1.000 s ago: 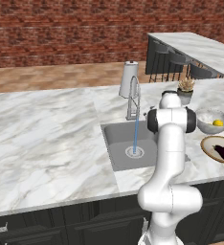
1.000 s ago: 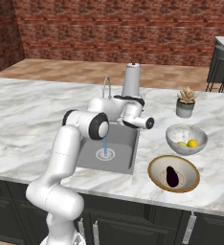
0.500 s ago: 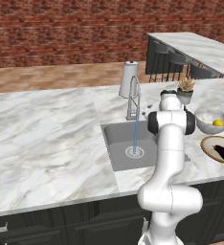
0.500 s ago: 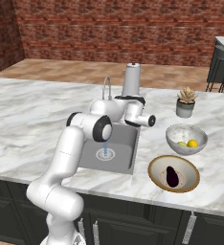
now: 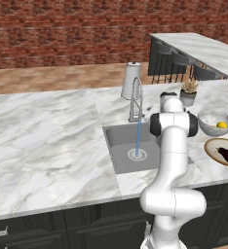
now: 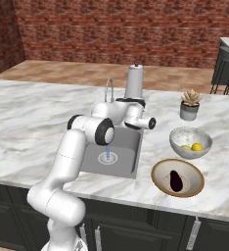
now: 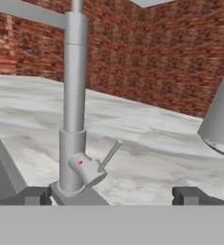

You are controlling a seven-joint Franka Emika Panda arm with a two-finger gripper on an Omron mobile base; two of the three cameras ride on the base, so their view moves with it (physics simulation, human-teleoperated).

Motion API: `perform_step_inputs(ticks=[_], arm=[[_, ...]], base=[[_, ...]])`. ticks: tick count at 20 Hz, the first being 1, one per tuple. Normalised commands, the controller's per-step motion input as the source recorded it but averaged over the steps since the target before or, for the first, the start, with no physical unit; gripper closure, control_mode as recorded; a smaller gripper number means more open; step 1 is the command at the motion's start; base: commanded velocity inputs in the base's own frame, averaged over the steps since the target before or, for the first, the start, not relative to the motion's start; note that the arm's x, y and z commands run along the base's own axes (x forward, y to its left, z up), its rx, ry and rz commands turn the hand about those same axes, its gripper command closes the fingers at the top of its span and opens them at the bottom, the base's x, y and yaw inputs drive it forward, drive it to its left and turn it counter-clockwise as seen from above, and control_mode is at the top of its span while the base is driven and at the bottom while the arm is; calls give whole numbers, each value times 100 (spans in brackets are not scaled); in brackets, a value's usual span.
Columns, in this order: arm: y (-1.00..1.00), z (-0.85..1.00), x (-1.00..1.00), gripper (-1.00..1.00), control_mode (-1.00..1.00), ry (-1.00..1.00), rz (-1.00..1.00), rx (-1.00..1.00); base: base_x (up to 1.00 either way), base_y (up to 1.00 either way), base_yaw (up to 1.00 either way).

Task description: Pick the lemons from the sink and place them in one bowl. Place the eggplant in the other bowl. Then turn off the sink faucet.

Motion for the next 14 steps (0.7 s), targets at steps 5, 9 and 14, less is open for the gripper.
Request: perform_step_inputs(ticks=[5,9,14], arm=[[3,-14,5,-100,-100,-1,0,0],[0,0,29,-100,-100,0,4,0],[1,0,26,-100,-100,0,5,0]], base=[[0,0,0],[0,0,0],[0,0,0]])
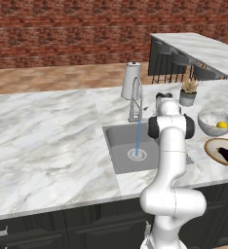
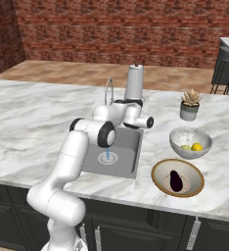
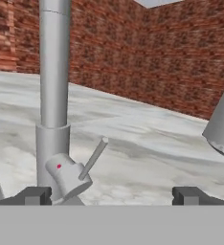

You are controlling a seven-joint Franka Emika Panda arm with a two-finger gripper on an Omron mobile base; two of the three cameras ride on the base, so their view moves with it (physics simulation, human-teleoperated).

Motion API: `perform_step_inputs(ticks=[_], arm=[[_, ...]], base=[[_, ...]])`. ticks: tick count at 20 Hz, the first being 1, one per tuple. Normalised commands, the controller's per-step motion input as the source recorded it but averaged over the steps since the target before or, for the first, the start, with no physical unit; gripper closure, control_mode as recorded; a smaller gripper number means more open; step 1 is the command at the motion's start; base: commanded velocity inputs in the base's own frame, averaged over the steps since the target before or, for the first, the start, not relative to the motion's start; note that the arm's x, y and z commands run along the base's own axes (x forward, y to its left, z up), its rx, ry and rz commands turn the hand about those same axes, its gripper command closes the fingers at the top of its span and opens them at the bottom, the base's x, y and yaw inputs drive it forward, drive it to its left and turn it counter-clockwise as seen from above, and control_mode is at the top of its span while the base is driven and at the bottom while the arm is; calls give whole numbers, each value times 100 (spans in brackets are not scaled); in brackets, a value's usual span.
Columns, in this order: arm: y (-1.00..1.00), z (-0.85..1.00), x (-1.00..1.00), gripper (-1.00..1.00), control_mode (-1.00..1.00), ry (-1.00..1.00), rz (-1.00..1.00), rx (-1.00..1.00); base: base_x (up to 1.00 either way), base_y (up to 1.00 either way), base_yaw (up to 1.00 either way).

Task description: Pick the lemons from the sink and place them in one bowl. Place the eggplant in the other bowl. Then turn off the sink faucet.

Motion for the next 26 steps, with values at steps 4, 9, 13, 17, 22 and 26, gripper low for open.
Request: perform_step_inputs(ticks=[4,9,13,17,22,26], arm=[[21,0,26,-100,-100,0,3,0],[36,0,21,-100,-100,0,1,0],[36,0,26,-100,-100,0,0,0],[40,14,51,-100,-100,0,6,0],[31,9,46,-100,-100,0,10,0],[31,8,43,-100,-100,0,8,0]], base=[[0,0,0],[0,0,0],[0,0,0],[0,0,0],[0,0,0],[0,0,0]])
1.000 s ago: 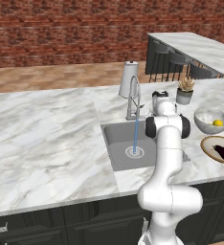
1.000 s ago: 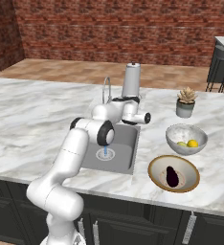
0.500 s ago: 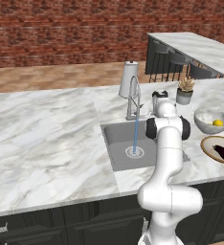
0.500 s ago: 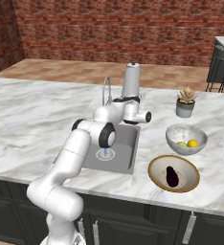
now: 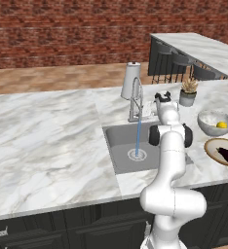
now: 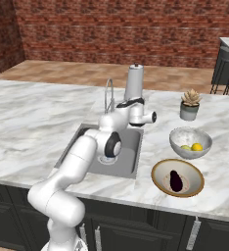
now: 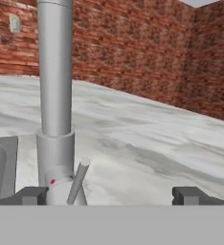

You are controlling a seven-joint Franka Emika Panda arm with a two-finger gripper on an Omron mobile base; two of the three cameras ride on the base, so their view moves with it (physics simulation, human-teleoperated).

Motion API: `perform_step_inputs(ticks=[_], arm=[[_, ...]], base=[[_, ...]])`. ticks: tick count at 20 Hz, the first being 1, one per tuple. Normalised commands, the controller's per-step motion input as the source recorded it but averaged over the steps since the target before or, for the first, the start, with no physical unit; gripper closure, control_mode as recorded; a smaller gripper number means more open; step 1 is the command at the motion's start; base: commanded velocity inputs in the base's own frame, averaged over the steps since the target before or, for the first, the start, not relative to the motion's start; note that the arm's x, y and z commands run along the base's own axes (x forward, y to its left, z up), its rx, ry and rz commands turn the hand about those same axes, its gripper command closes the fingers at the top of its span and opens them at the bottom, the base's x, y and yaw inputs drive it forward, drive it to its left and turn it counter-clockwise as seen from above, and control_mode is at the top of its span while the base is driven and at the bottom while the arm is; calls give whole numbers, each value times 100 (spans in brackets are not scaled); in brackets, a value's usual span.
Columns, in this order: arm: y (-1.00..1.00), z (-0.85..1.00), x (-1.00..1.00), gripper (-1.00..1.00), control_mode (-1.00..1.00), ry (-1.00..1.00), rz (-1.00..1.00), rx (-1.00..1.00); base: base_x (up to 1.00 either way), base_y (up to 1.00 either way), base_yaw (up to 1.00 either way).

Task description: Pick the lemons from the sink and place them in one bowl. Place the eggplant in the other bowl. Then turn off the sink faucet.

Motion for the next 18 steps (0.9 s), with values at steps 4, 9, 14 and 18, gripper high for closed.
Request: perform_step_inputs(ticks=[4,9,14,18], arm=[[26,15,28,-100,-100,-1,5,0],[27,15,23,-100,-100,4,0,0],[28,8,24,-100,-100,4,0,0],[32,20,25,-100,-100,31,0,-9]], base=[[0,0,0],[0,0,0],[0,0,0],[0,0,0]])
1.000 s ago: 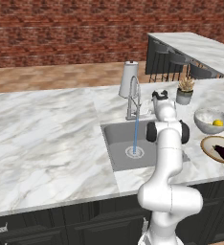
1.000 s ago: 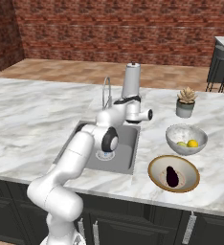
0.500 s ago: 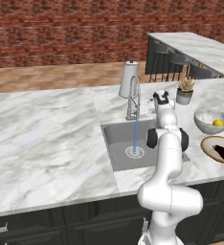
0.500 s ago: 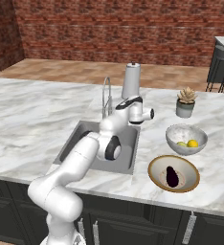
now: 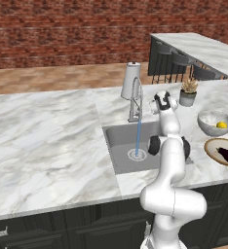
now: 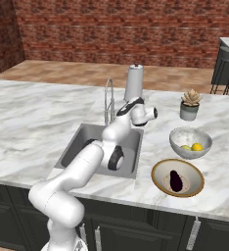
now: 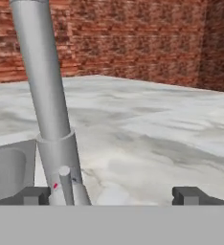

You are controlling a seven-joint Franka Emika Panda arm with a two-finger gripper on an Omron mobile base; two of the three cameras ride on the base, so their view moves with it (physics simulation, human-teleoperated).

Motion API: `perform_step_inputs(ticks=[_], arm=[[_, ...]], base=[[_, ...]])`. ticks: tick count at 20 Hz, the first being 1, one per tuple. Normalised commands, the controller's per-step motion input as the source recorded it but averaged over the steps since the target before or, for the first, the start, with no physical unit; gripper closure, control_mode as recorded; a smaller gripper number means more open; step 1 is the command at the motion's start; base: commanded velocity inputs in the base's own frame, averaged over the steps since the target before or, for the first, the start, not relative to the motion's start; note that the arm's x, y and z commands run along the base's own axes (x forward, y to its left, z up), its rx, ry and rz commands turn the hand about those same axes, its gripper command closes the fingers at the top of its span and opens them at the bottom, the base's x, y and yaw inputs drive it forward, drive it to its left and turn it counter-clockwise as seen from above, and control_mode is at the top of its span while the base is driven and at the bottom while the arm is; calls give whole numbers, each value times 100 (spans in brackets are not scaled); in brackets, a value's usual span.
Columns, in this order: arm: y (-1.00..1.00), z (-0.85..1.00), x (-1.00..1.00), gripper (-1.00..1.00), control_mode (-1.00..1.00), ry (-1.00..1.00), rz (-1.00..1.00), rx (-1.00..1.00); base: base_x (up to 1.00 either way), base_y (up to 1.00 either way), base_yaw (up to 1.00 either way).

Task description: Pick the lemons from the sink and place them in one bowl. Place the eggplant in the other bowl. Then turn off the sink faucet.

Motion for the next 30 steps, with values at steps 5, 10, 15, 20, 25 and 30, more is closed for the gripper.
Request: perform_step_inputs(ticks=[5,10,15,20,25,30], arm=[[20,2,22,-100,-100,33,0,-8],[22,0,20,-100,-100,22,0,-7],[46,4,18,-100,-100,0,0,-5],[66,1,53,-100,-100,-10,3,-18],[71,30,54,-100,-100,0,1,-25],[78,55,36,-100,-100,4,0,-30]], base=[[0,0,0],[0,0,0],[0,0,0],[0,0,0],[0,0,0],[0,0,0]])
